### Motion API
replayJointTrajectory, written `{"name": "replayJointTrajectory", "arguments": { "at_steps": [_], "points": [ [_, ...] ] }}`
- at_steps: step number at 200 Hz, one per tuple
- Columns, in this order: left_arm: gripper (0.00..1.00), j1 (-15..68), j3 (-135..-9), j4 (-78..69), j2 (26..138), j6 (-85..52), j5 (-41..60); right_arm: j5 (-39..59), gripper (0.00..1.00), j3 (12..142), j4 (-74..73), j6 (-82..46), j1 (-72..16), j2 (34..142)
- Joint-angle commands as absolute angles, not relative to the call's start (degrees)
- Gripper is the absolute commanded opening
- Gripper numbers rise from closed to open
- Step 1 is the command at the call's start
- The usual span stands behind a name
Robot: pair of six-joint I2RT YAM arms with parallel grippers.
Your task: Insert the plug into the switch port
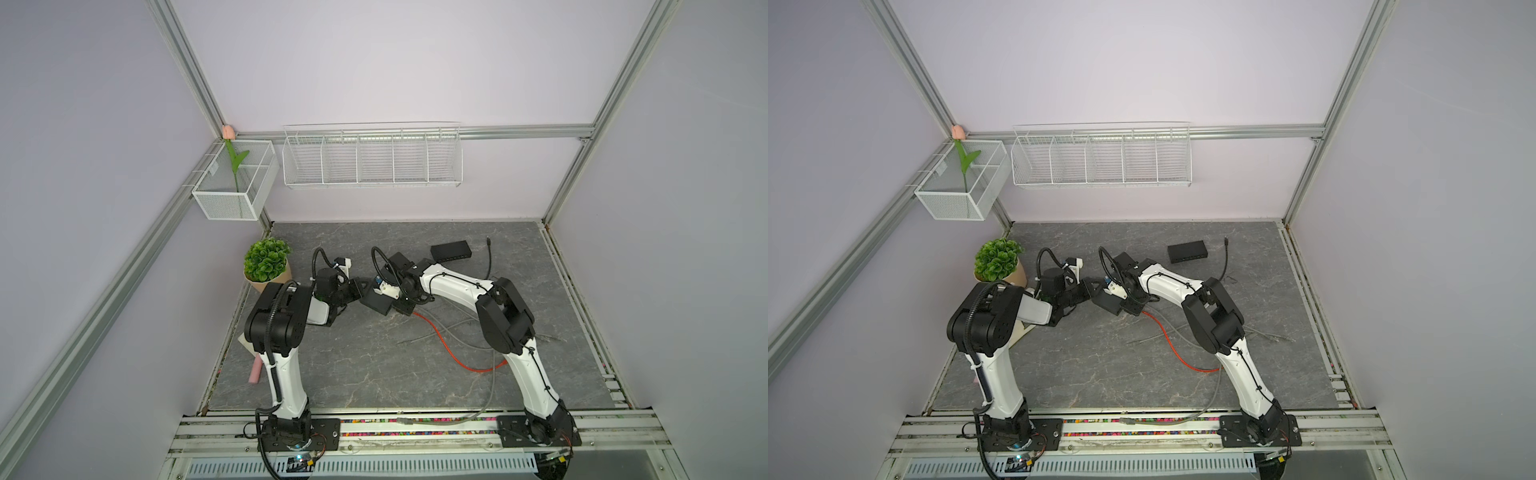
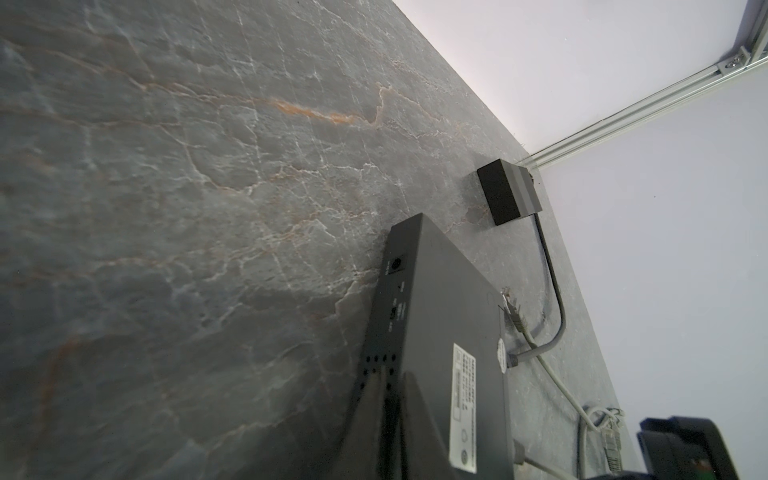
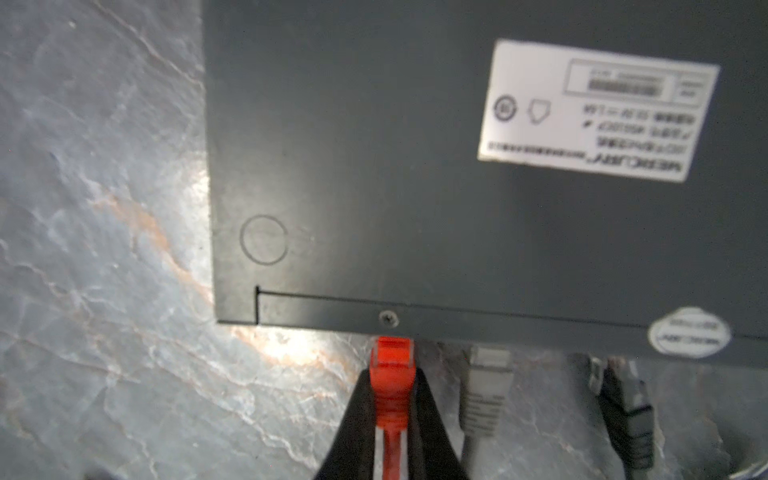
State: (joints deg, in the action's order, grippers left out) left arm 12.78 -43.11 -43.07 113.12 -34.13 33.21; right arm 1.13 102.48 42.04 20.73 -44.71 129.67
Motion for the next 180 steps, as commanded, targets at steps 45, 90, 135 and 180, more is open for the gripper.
{"name": "replayJointTrajectory", "arguments": {
  "at_steps": [45,90,135,180],
  "points": [
    [0.11,17.2,-41.1,-39.6,112.6,-33.2,42.0,6.4,0.07,109.7,20.2,20.5,-46.5,130.7],
    [0.11,17.2,-41.0,-39.8,112.9,-33.4,41.9,5.1,0.07,111.1,22.9,21.5,-47.1,131.4],
    [0.11,16.6,-40.2,-40.8,111.1,-34.4,42.3,4.0,0.07,106.1,21.4,21.4,-46.4,130.6],
    [0.13,15.0,-39.0,-41.6,105.0,-37.2,42.4,3.6,0.07,102.4,20.3,21.6,-46.2,129.6]
  ]
}}
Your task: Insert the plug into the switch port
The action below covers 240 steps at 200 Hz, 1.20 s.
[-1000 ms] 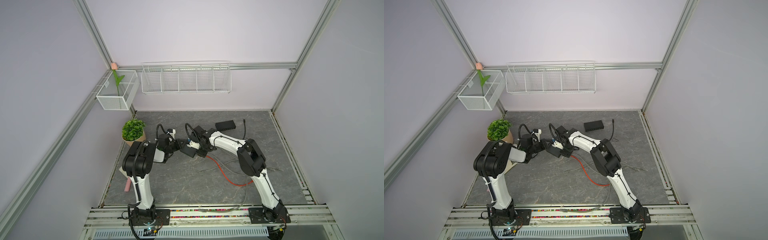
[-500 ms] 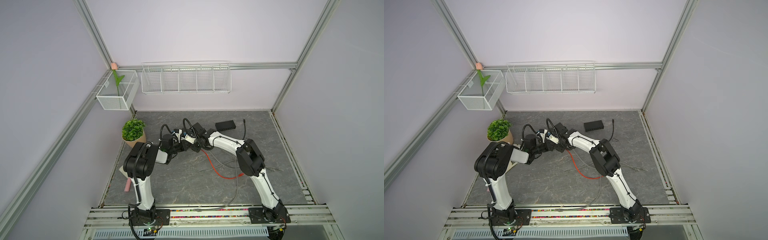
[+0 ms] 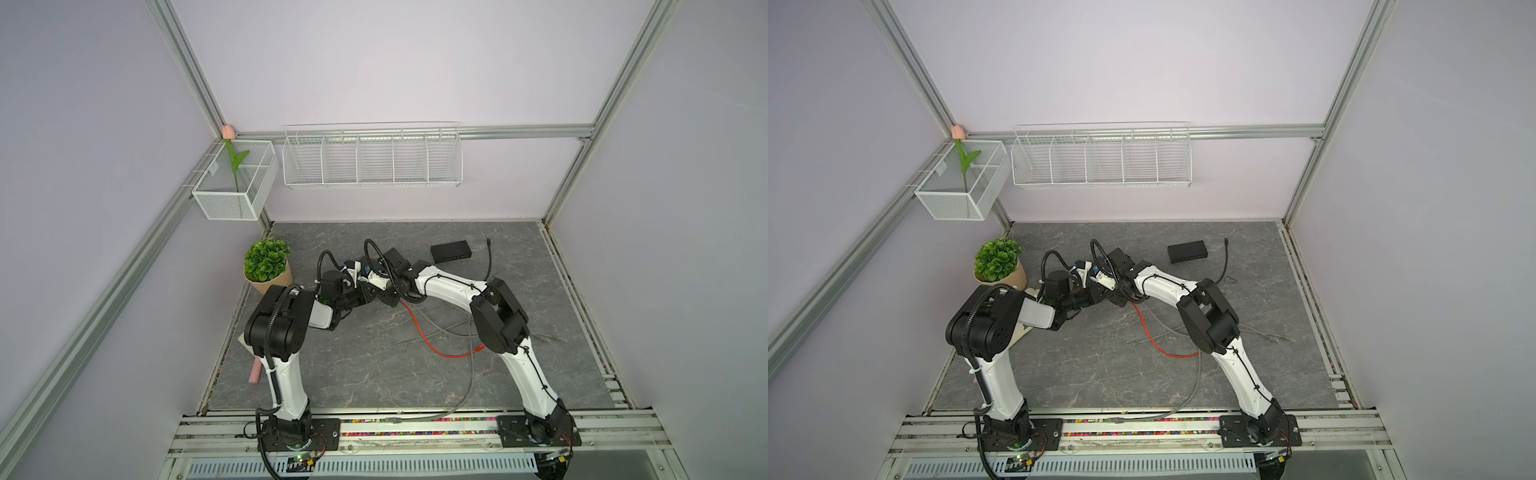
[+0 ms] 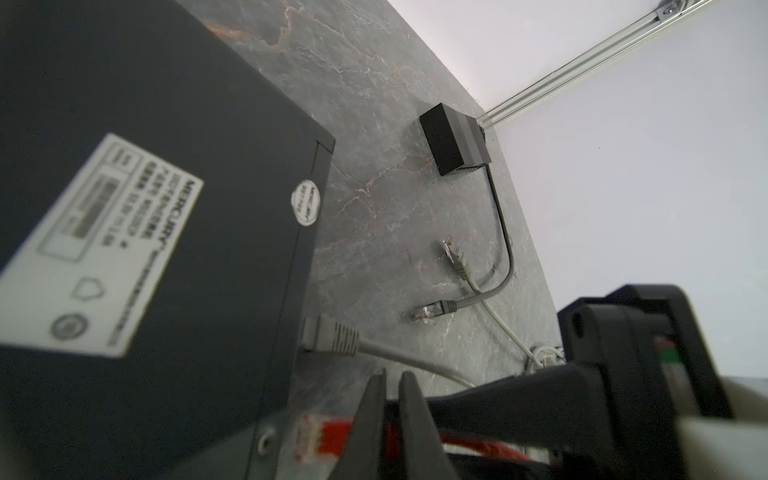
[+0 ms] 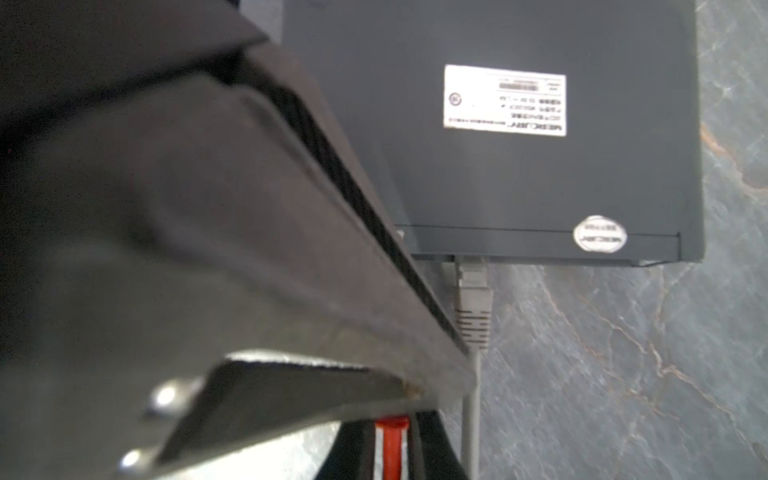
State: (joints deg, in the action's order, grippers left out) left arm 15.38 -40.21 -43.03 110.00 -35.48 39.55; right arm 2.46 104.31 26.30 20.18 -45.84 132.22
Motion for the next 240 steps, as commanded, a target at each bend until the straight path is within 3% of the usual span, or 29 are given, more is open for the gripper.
{"name": "replayJointTrajectory", "arguments": {
  "at_steps": [1,55,96,156,240],
  "points": [
    [0.13,14.9,-39.0,-41.5,104.7,-37.2,42.4,3.6,0.07,102.3,20.3,21.6,-46.2,129.6],
    [0.14,7.8,-44.5,-24.9,91.7,-33.5,38.2,3.8,0.07,98.1,19.0,21.2,-45.3,127.8],
    [0.14,3.9,-54.8,-20.8,103.8,-34.0,40.5,5.0,0.07,98.7,20.4,21.8,-44.9,127.7],
    [0.15,4.1,-62.7,-14.3,112.8,-30.1,36.8,5.5,0.07,95.1,20.7,21.9,-44.9,125.2],
    [0.15,6.1,-61.5,-13.5,115.3,-28.2,35.8,5.1,0.07,91.1,20.0,22.5,-44.9,122.1]
  ]
}}
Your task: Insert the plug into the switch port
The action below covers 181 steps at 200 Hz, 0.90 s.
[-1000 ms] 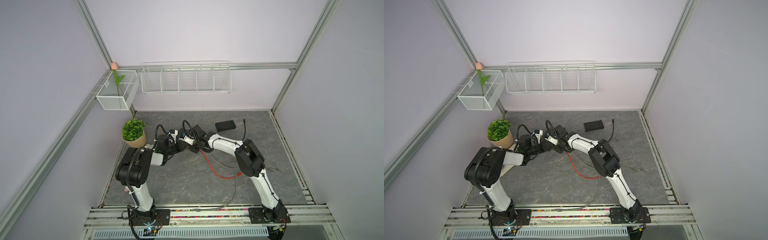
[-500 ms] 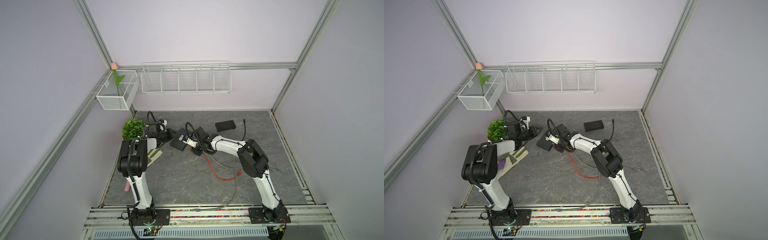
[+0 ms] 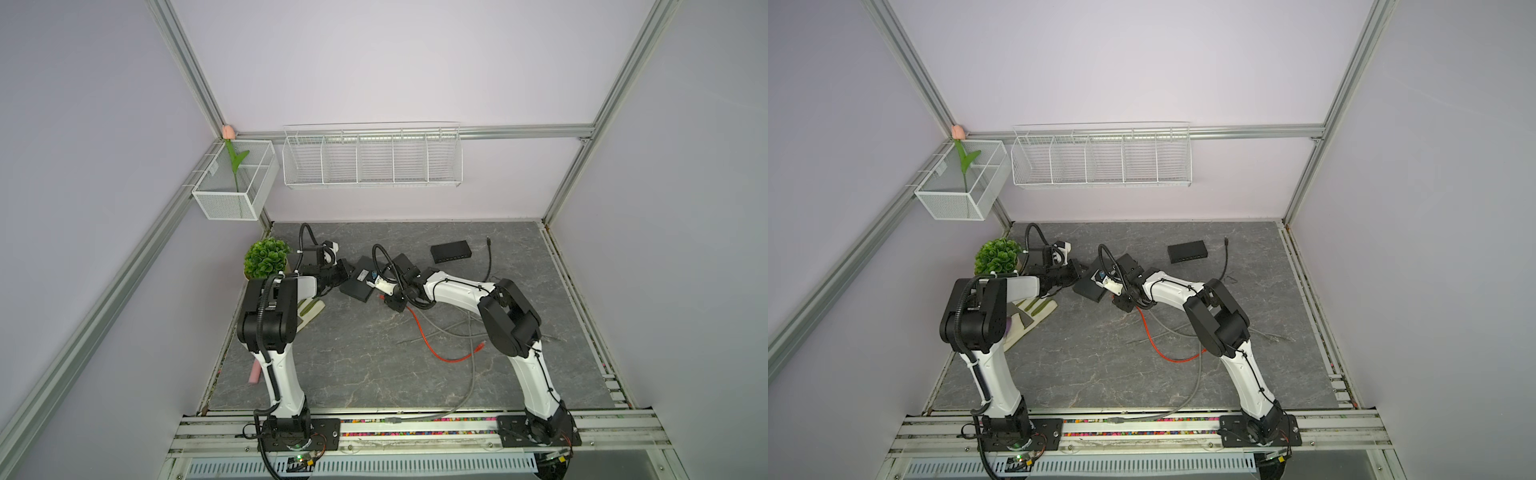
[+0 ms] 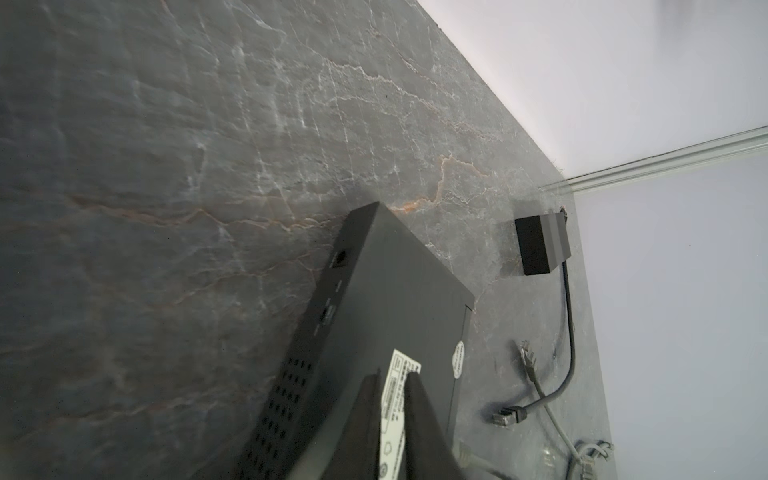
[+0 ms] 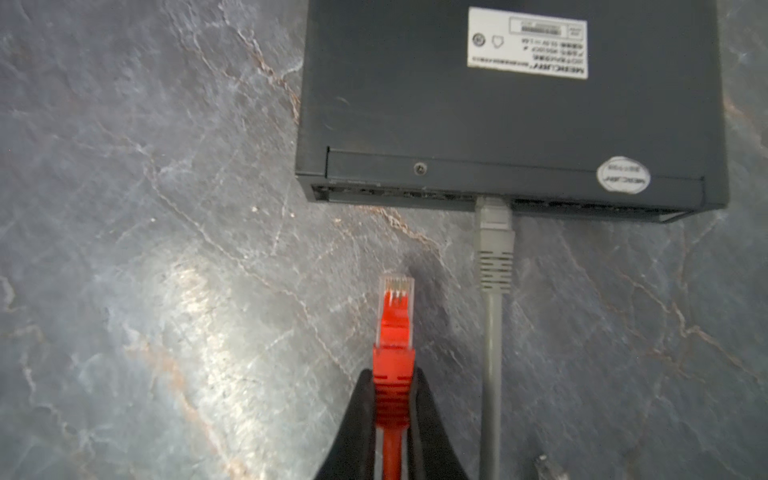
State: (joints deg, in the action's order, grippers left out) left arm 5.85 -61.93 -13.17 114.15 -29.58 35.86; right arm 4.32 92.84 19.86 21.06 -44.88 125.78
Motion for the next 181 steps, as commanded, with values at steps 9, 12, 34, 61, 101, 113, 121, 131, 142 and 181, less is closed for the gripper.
{"name": "replayJointTrajectory", "arguments": {
  "at_steps": [9,12,34,61,101,113,121,131,142,181],
  "points": [
    [0.15,6.3,-61.2,-13.2,114.8,-28.1,35.6,4.7,0.07,90.6,19.9,22.6,-45.0,121.6],
    [0.15,6.4,-61.1,-13.1,114.7,-28.0,35.4,4.6,0.07,90.4,19.9,22.7,-45.0,121.4],
    [0.15,7.5,-60.1,-12.9,114.0,-27.6,35.2,3.9,0.07,89.5,19.7,22.8,-44.9,120.3],
    [0.14,6.7,-57.8,-15.3,110.9,-29.3,32.5,3.7,0.07,89.2,19.9,22.8,-44.9,119.6],
    [0.14,3.6,-67.3,-6.5,112.2,-29.5,30.0,3.5,0.07,88.0,19.7,22.5,-44.9,118.4],
    [0.14,3.4,-71.5,-3.1,115.3,-29.4,29.4,3.4,0.07,87.4,19.6,22.5,-44.9,117.8],
    [0.14,3.3,-73.6,-1.4,117.0,-29.4,29.2,3.3,0.07,86.9,19.4,22.5,-44.9,117.0],
    [0.14,3.3,-75.4,-0.2,118.8,-29.3,29.4,3.0,0.07,86.1,19.3,22.4,-44.8,116.2],
    [0.14,3.3,-76.6,0.4,120.2,-29.2,29.6,2.7,0.07,85.3,18.9,22.5,-44.9,115.3],
    [0.14,4.6,-80.7,5.4,124.2,-28.1,29.7,3.0,0.07,83.4,18.0,22.3,-44.9,112.7]
  ]
}}
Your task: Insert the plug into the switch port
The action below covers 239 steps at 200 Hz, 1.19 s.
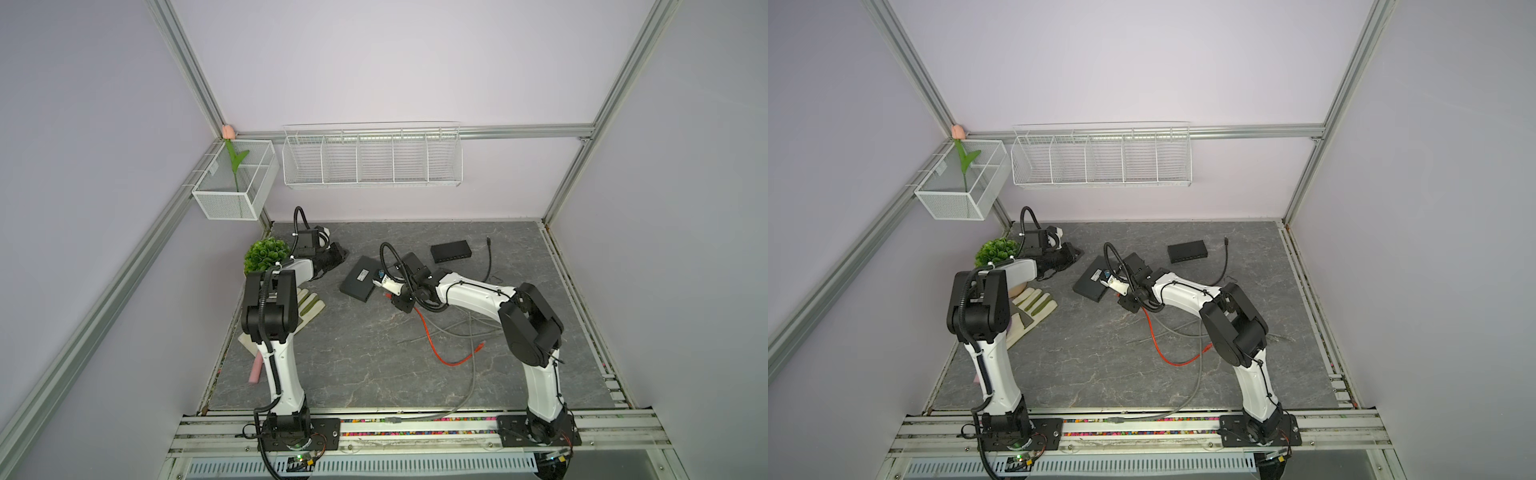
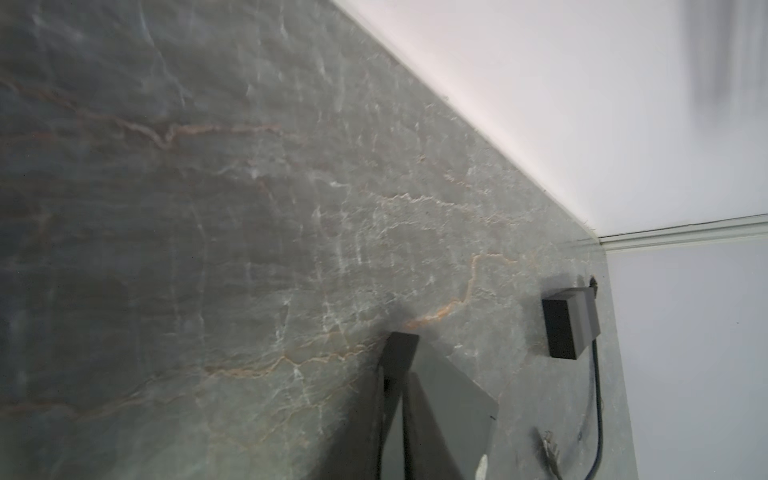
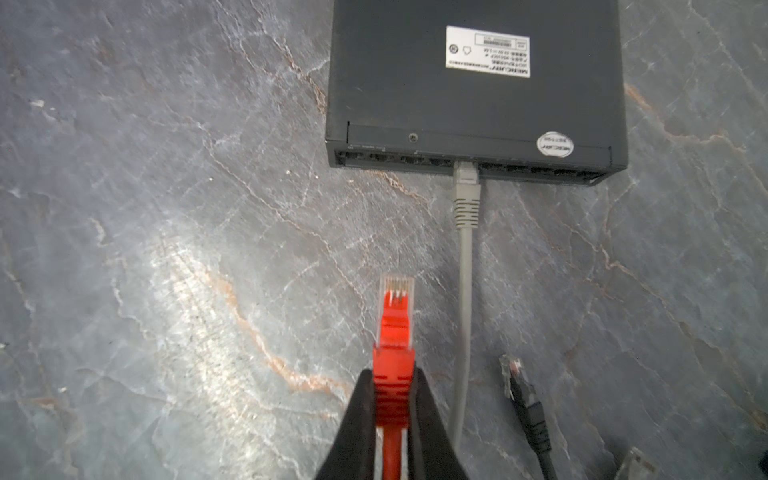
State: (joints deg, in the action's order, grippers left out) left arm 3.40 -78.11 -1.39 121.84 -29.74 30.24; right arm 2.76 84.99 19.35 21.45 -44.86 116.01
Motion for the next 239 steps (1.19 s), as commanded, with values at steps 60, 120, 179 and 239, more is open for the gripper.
{"name": "replayJointTrajectory", "arguments": {
  "at_steps": [60,120,179,239],
  "points": [
    [0.13,10.3,-81.4,10.7,125.2,-23.5,31.0,1.5,0.07,79.9,17.1,22.4,-44.9,109.1],
    [0.12,13.6,-65.6,-1.2,117.6,-26.7,31.1,1.1,0.07,76.4,19.2,20.9,-46.6,110.0],
    [0.12,14.1,-61.6,-5.9,117.9,-26.6,32.1,0.1,0.07,75.5,20.3,18.5,-48.6,113.2],
    [0.12,14.1,-59.7,-10.8,119.2,-28.0,33.9,-0.2,0.07,75.6,19.3,18.3,-48.4,114.9]
  ]
}}
